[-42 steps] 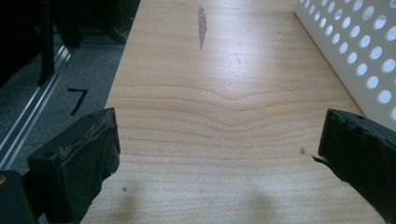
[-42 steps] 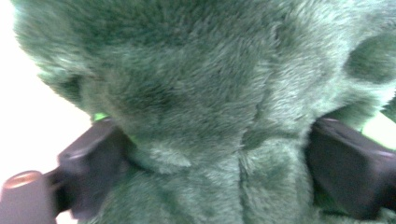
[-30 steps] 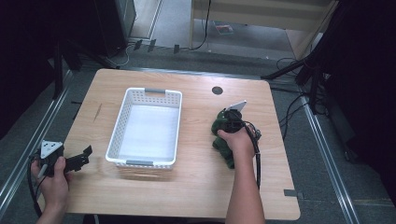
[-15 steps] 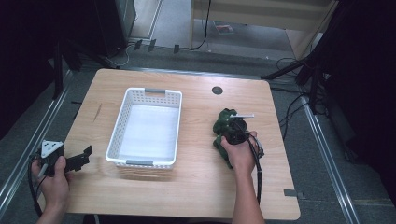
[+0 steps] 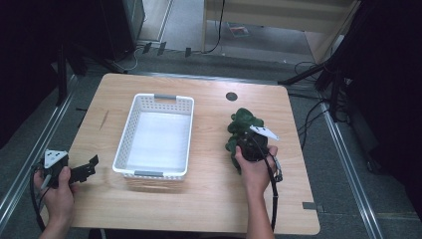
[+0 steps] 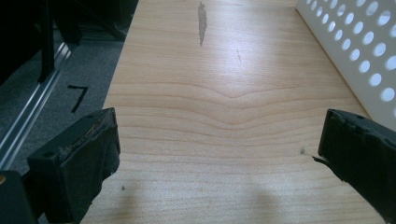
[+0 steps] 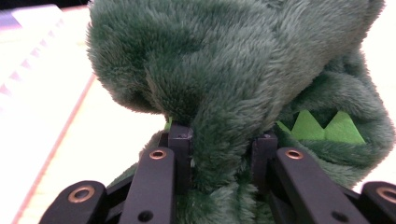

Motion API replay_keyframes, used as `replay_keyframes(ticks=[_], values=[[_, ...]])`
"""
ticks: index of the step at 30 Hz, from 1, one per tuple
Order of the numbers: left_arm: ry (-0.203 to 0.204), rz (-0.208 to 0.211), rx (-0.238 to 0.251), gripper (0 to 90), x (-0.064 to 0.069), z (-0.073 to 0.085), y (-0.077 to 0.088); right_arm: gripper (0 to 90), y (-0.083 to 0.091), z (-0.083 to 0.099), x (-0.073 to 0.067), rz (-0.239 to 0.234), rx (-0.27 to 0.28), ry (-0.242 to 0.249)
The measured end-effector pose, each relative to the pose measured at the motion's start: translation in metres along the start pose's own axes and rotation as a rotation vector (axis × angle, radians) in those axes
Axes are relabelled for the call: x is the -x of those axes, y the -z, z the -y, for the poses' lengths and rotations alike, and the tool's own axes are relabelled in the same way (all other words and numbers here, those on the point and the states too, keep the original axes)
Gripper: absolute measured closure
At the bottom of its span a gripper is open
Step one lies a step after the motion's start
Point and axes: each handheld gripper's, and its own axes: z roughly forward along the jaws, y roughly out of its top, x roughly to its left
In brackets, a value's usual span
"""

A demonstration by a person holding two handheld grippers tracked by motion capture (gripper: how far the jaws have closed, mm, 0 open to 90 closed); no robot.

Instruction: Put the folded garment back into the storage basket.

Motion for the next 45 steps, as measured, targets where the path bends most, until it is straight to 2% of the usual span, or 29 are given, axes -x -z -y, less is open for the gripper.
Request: replay_keyframes(ticks=[3,11,25,30,45], values=[[-0.003,-0.003,-0.005,0.0,0.000,0.000,0.000,70.0,0.007,-0.004,-0.005,-0.017,0.044,-0.012],[-0.003,-0.003,-0.003,0.0,0.001,0.000,0.000,69.5,0.022,-0.015,-0.019,-0.022,0.097,0.003],[-0.008,-0.004,0.002,0.0,0.002,0.000,0.000,68.6,0.038,-0.026,-0.046,-0.075,0.172,0.014],[-0.010,-0.003,0.005,0.0,0.002,0.000,0.000,67.9,0.046,-0.032,-0.060,-0.104,0.216,0.019],[-0.007,0.003,0.002,0.1,0.002,0.000,0.000,67.6,0.053,-0.040,-0.091,-0.141,0.228,0.052]])
